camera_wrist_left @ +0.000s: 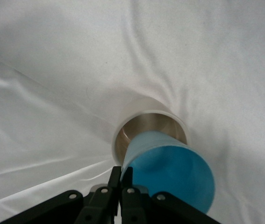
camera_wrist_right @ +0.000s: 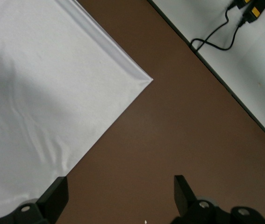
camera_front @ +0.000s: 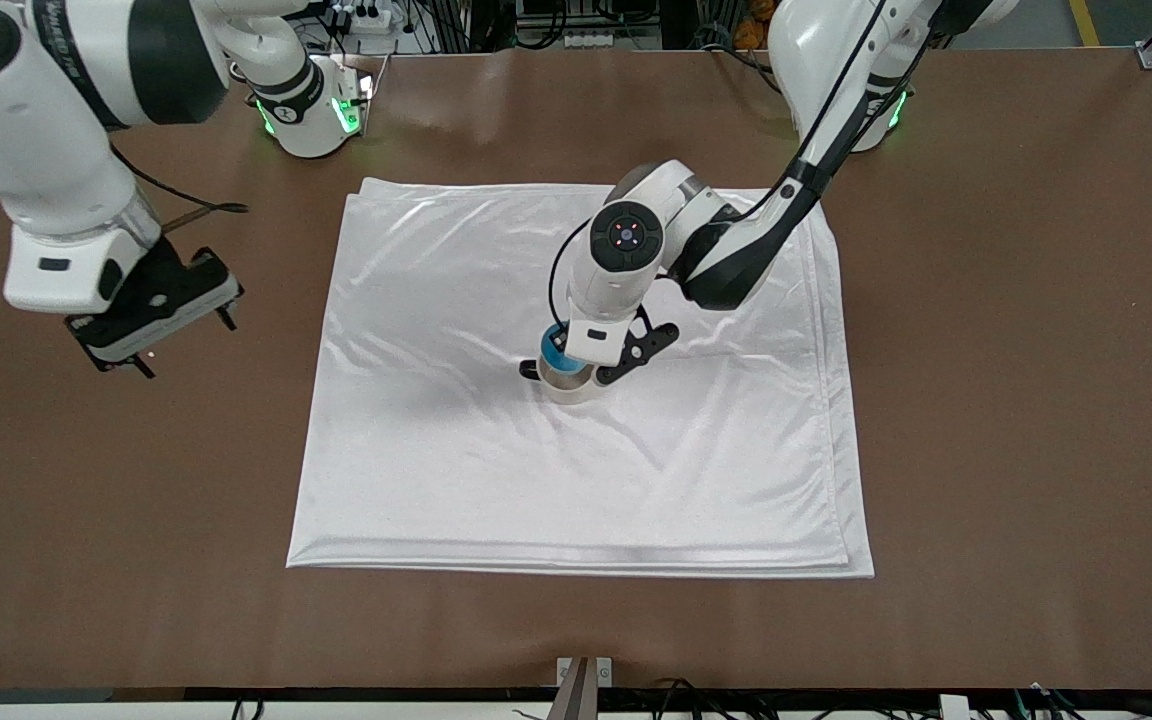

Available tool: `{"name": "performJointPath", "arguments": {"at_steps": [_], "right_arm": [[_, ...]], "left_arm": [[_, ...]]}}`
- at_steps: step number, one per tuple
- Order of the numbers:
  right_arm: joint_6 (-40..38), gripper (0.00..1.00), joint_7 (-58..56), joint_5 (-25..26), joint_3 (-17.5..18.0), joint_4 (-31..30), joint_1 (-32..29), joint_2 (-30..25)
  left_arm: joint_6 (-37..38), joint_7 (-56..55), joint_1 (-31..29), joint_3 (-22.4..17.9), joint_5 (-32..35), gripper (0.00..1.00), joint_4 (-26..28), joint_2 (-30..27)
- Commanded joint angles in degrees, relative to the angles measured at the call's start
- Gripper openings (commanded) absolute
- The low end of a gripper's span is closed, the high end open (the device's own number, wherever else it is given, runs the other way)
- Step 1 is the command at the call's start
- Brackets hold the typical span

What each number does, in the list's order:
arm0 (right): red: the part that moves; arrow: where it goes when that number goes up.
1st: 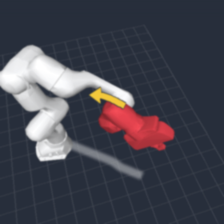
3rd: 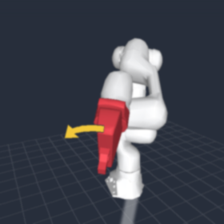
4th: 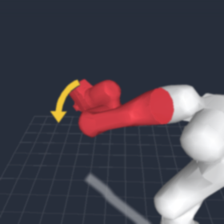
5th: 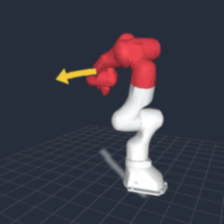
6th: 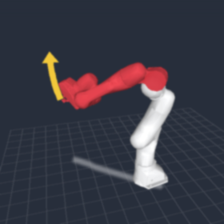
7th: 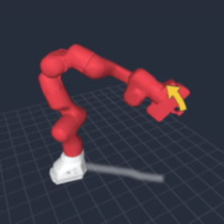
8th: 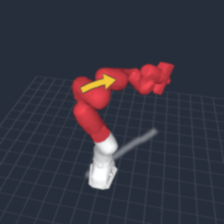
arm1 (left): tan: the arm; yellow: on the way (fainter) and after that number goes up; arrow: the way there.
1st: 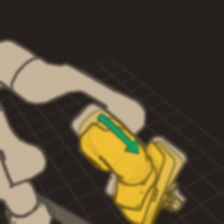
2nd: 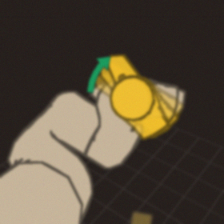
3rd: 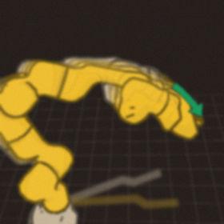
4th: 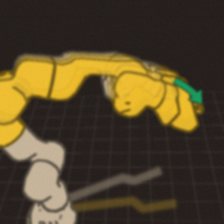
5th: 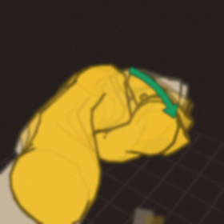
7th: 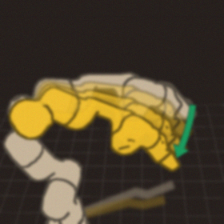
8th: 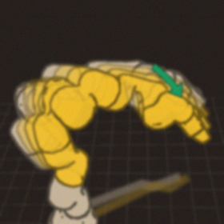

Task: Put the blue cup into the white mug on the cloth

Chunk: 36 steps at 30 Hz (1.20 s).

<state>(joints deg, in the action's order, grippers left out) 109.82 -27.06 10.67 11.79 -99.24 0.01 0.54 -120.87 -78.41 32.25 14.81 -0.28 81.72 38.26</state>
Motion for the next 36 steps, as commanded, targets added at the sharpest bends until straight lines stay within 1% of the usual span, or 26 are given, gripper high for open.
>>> {"name": "performJointPath", "arguments": {"at_steps": [1,7,11,15,17,18,19,20,21,22,26,28,32,36], "right_arm": [[-5.75,1.0,1.23,-2.49,-0.19,3.69,-3.78,-1.59],[-7.25,1.0,3.07,-2.93,-1.15,4.85,-8.53,-1.42],[-9.1,1.0,4.03,-6.88,-1.33,5.02,-10.99,-1.42],[-9.27,1.0,8.77,-6.89,-1.33,5.02,-11.97,-1.24],[-9.19,1.0,9.31,-6.45,-1.25,5.2,-11.88,-1.24],[-9.19,1.0,9.4,-6.45,-1.24,5.37,-11.88,-1.24],[-9.19,1.0,9.49,-6.54,-1.24,5.46,-11.97,-1.15],[-9.19,1.0,9.92,-7.06,-1.33,5.55,-12.05,-1.07],[-9.27,1.0,11.41,-7.24,-1.33,5.64,-12.14,-0.98],[-9.36,1.0,13.68,-7.33,-1.25,5.73,-12.14,-0.98],[-11.03,1.0,26.68,-7.24,-0.72,5.73,-11.44,-0.98],[-11.91,1.0,31.18,-6.98,-0.63,5.38,-11.0,-1.33],[-12.88,1.0,33.92,-7.59,-0.72,4.85,-10.65,-1.59],[-12.35,1.0,36.02,-9.08,-0.8,2.66,-10.74,-2.99]], "left_arm": [[-1.21,-2.27,1.06,-0.75,-0.42,0.0,-1.48,1.46],[-2.7,-2.27,1.06,-0.84,-0.16,0.0,-1.31,2.87],[-3.32,-2.27,1.06,-1.45,-0.16,0.0,-1.31,3.22],[-3.41,-2.18,1.15,-1.63,-0.16,0.0,-1.39,3.57],[-3.59,-2.18,1.15,-1.63,-0.24,0.0,-1.39,3.75],[-3.85,-2.18,1.06,-1.63,-0.24,0.07,-1.31,3.84],[-3.94,-2.18,1.06,-1.63,-0.33,0.24,-1.39,3.92],[-4.11,-2.01,0.97,-1.63,-0.33,0.47,-1.39,3.92],[-4.11,-1.4,0.97,-1.63,-0.24,0.78,-1.31,3.92],[-4.11,-1.22,1.06,-1.72,-0.16,1.0,-1.39,3.92],[-4.11,-1.13,1.06,-1.81,-0.16,1.0,-1.3,3.66],[-4.11,-1.21,1.15,-1.81,-0.16,1.0,-1.3,3.49],[-4.11,-1.39,1.15,-1.81,-0.16,1.0,-1.39,3.22],[-3.85,-1.3,0.8,-1.81,0.02,1.0,-1.3,2.0]]}}
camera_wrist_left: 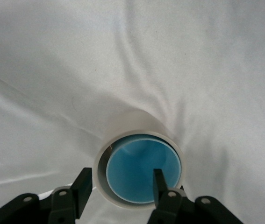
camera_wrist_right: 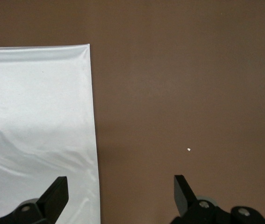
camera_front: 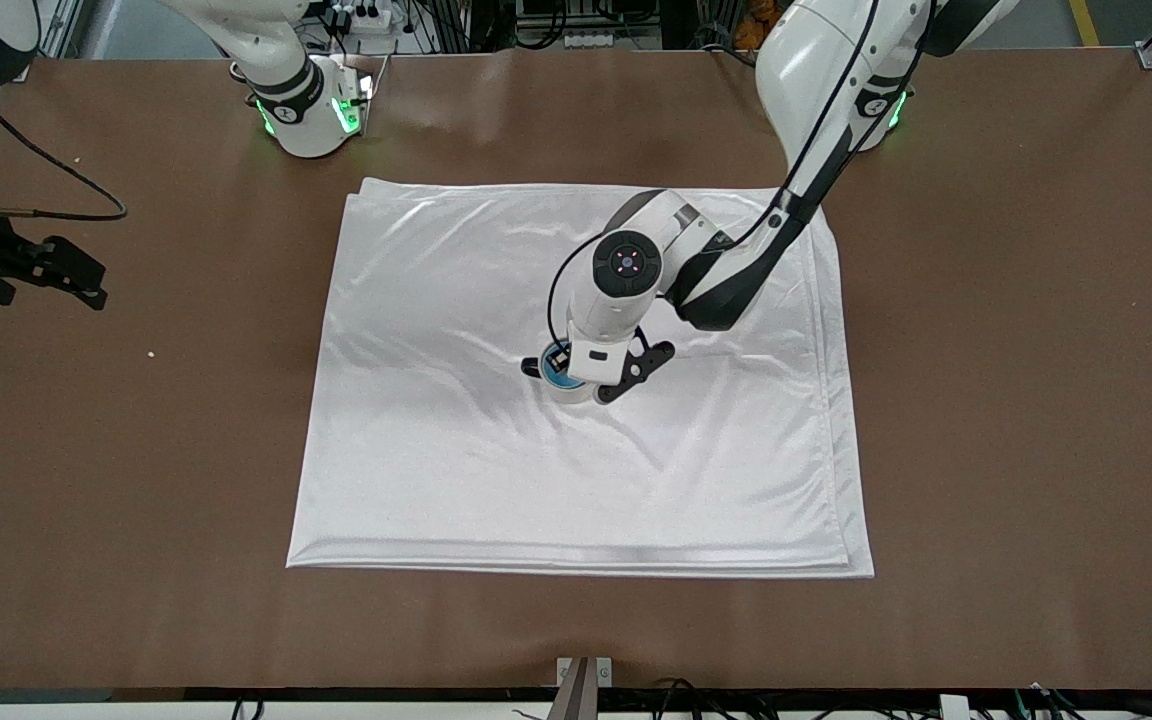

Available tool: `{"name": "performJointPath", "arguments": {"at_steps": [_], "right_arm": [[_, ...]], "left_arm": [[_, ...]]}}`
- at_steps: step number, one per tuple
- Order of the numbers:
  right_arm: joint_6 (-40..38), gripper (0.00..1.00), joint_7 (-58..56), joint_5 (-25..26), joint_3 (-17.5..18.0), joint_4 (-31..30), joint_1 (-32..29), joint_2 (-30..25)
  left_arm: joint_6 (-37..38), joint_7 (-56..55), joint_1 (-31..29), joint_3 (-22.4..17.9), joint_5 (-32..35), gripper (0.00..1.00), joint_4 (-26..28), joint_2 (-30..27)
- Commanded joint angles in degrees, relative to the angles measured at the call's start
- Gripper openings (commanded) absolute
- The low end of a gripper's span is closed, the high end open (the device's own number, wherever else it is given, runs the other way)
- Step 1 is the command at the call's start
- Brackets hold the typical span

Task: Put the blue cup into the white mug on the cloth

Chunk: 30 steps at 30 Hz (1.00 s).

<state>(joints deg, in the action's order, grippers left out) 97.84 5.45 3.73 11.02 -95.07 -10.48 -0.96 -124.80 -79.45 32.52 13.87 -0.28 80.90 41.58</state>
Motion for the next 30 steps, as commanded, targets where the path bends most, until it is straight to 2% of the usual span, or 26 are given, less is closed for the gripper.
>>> {"name": "performJointPath", "arguments": {"at_steps": [1,8,17,20,30], "right_arm": [[-0.29,1.0,3.87,-2.24,-0.04,-2.13,-0.24,-1.85],[1.73,1.0,4.05,-2.24,0.05,-4.15,-0.07,-2.64],[1.56,1.0,7.74,-2.24,-0.04,-1.43,0.02,-0.97],[1.47,1.0,7.48,-2.24,-0.21,-1.08,-0.24,-0.97],[1.47,1.0,7.04,-2.24,-0.21,-1.17,-0.15,-0.97]], "left_arm": [[0.09,-0.27,0.27,-0.86,0.02,1.0,-0.48,-1.76],[1.31,3.24,-3.33,-1.13,3.71,1.0,0.66,-3.96],[4.56,13.79,-8.52,-1.21,6.25,1.0,0.49,-5.72],[5.71,16.95,-11.15,-1.13,8.02,1.0,0.49,-6.07],[9.14,33.03,-21.96,-0.78,7.31,1.0,0.13,-8.18]]}}
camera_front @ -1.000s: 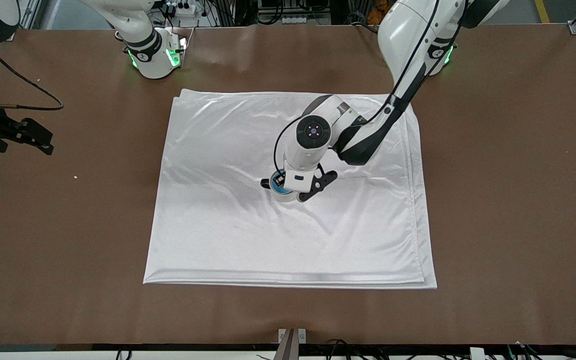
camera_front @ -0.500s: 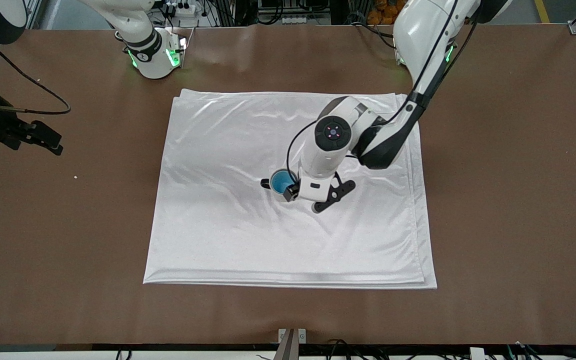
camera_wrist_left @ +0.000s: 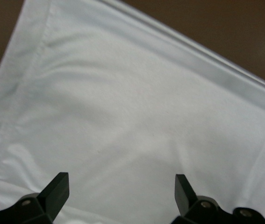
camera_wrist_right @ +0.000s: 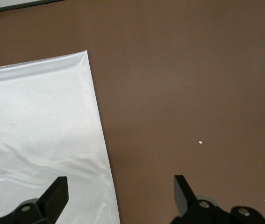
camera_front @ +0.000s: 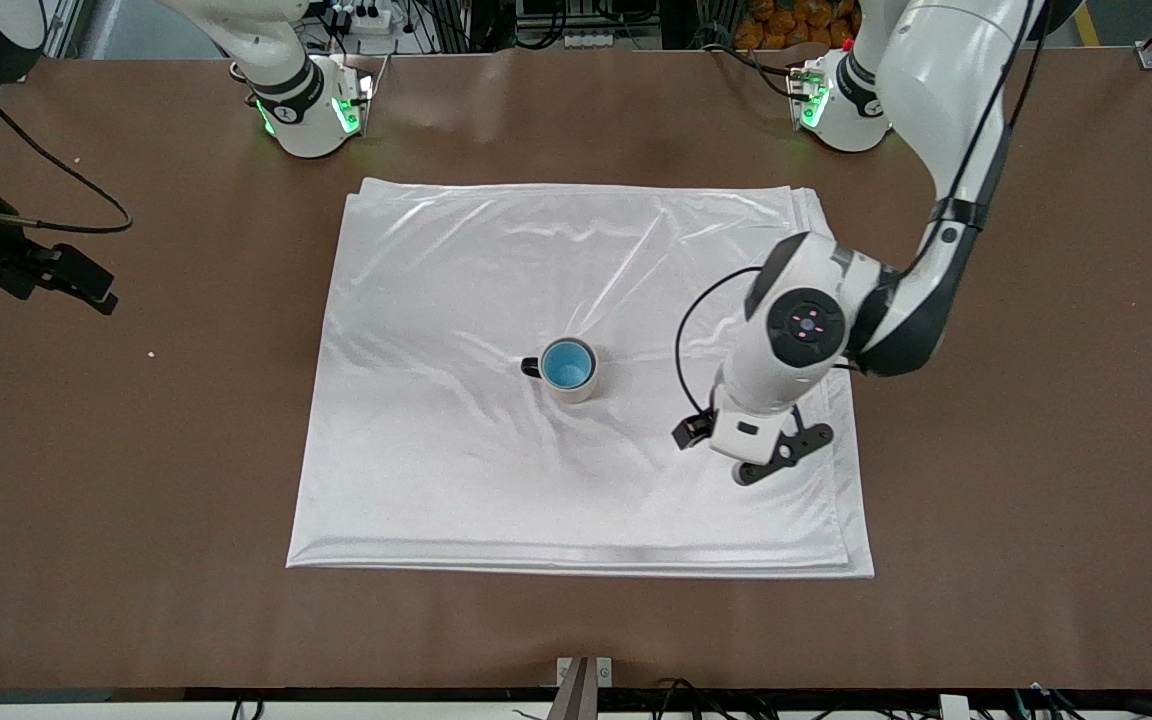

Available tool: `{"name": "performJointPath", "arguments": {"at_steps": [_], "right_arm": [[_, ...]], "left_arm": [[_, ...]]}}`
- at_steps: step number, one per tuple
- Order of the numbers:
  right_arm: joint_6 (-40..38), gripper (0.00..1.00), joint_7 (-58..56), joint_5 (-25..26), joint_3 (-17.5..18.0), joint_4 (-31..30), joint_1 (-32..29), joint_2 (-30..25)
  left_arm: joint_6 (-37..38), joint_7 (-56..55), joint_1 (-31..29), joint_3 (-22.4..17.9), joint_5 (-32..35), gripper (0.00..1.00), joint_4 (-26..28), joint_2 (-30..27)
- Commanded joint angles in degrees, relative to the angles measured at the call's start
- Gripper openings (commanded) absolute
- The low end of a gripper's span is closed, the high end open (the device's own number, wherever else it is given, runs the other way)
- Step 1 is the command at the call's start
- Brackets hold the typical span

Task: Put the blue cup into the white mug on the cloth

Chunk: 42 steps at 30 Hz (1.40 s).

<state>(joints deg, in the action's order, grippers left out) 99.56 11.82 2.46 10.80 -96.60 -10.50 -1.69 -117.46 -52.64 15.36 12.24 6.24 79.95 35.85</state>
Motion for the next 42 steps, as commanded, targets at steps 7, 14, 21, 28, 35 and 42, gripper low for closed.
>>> {"name": "performJointPath", "arguments": {"at_steps": [7,14,21,28,35,42], "right_arm": [[-0.24,1.0,0.66,-0.96,0.01,0.36,-0.14,-0.24],[-0.24,1.0,0.66,-0.96,0.1,0.36,-0.05,-0.15],[-0.24,1.0,0.49,-0.96,0.1,0.36,-0.05,-0.15],[-0.24,1.0,0.49,-1.05,0.1,0.36,0.04,-0.07],[-0.24,1.0,0.49,-1.05,0.1,0.36,0.04,-0.07],[-0.24,1.0,0.49,-1.05,0.1,0.36,0.04,-0.07]], "left_arm": [[2.67,16.23,-11.49,0.95,0.7,1.0,1.0,-4.03],[5.92,34.77,-17.64,1.04,0.7,1.0,1.08,-4.91],[10.84,40.33,-20.28,1.21,0.35,1.0,1.08,-7.45],[18.04,43.67,-23.79,1.39,-2.19,1.0,1.96,-12.99],[26.48,48.16,-24.94,1.12,-4.48,1.0,3.37,-20.89],[32.2,47.72,-24.94,0.86,-5.01,1.0,4.6,-28.63]]}}
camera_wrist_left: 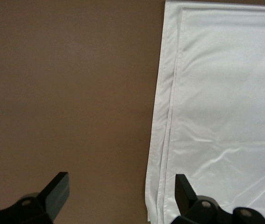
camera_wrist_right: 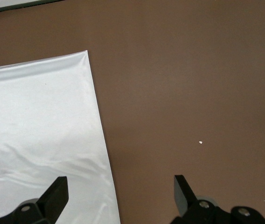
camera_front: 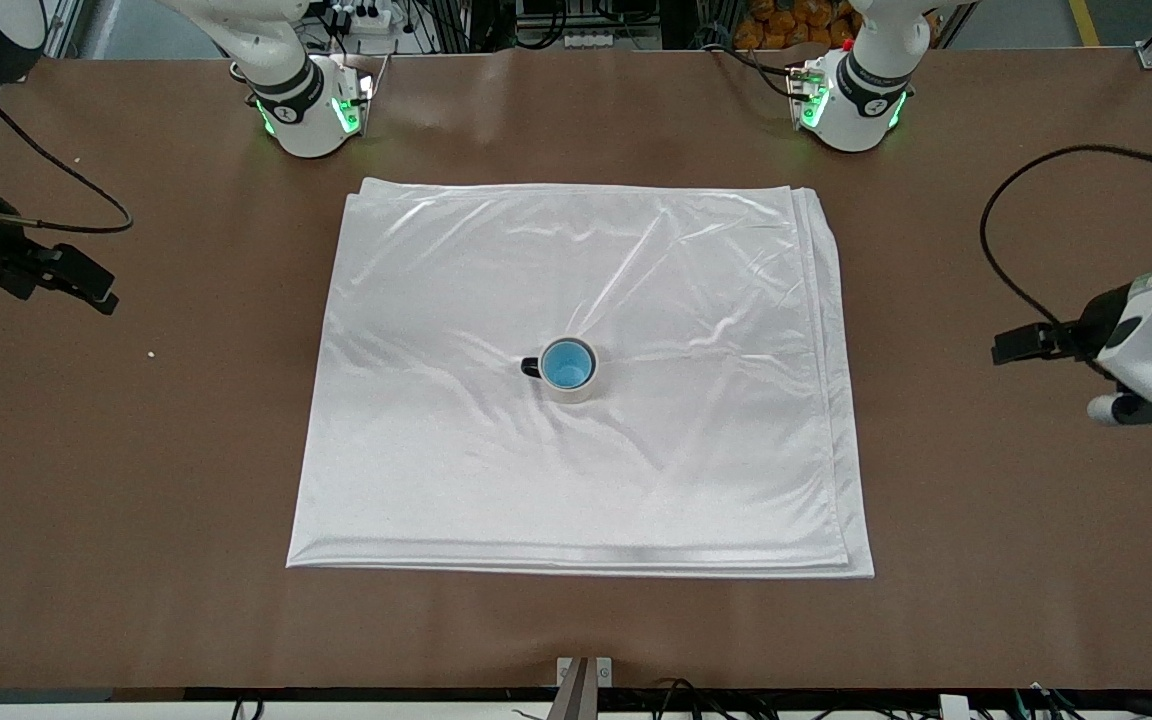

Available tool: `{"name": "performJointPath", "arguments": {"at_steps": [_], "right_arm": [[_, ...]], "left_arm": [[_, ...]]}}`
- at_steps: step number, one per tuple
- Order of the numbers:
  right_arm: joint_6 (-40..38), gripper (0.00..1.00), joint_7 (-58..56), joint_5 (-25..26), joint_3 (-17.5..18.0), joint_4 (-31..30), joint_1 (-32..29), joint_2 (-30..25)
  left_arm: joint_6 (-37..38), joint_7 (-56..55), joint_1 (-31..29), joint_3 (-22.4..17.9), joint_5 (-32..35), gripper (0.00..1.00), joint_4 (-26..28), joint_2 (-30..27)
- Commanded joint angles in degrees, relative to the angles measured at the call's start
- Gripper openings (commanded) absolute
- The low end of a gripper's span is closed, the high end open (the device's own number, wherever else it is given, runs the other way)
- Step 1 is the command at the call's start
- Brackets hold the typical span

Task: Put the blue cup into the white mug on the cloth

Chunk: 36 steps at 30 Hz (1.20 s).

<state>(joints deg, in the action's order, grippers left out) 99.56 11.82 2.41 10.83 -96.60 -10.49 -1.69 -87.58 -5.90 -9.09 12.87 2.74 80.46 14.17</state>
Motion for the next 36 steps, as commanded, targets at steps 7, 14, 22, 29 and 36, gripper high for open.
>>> {"name": "performJointPath", "arguments": {"at_steps": [7,14,22,29,36], "right_arm": [[-0.15,1.0,0.48,-1.01,0.07,0.36,0.03,-0.07],[-0.15,1.0,0.48,-1.01,0.07,0.36,0.03,-0.07],[-0.15,1.0,0.48,-1.01,0.07,0.36,0.03,-0.07],[0.11,1.0,0.48,-1.01,0.07,0.36,0.12,0.02],[0.02,1.0,0.48,-1.01,0.07,0.45,0.03,0.02]], "left_arm": [[2.59,1.6,-0.05,-0.04,-1.78,1.0,4.18,-10.74],[2.5,4.14,0.04,-1.0,-1.78,1.0,4.18,-12.49],[2.59,11.17,0.56,-3.2,-1.43,1.0,6.81,-15.22],[2.5,11.44,1.18,-4.79,-2.04,1.0,7.87,-16.27],[2.59,11.44,1.18,-6.54,-4.15,1.0,8.66,-17.94]]}}
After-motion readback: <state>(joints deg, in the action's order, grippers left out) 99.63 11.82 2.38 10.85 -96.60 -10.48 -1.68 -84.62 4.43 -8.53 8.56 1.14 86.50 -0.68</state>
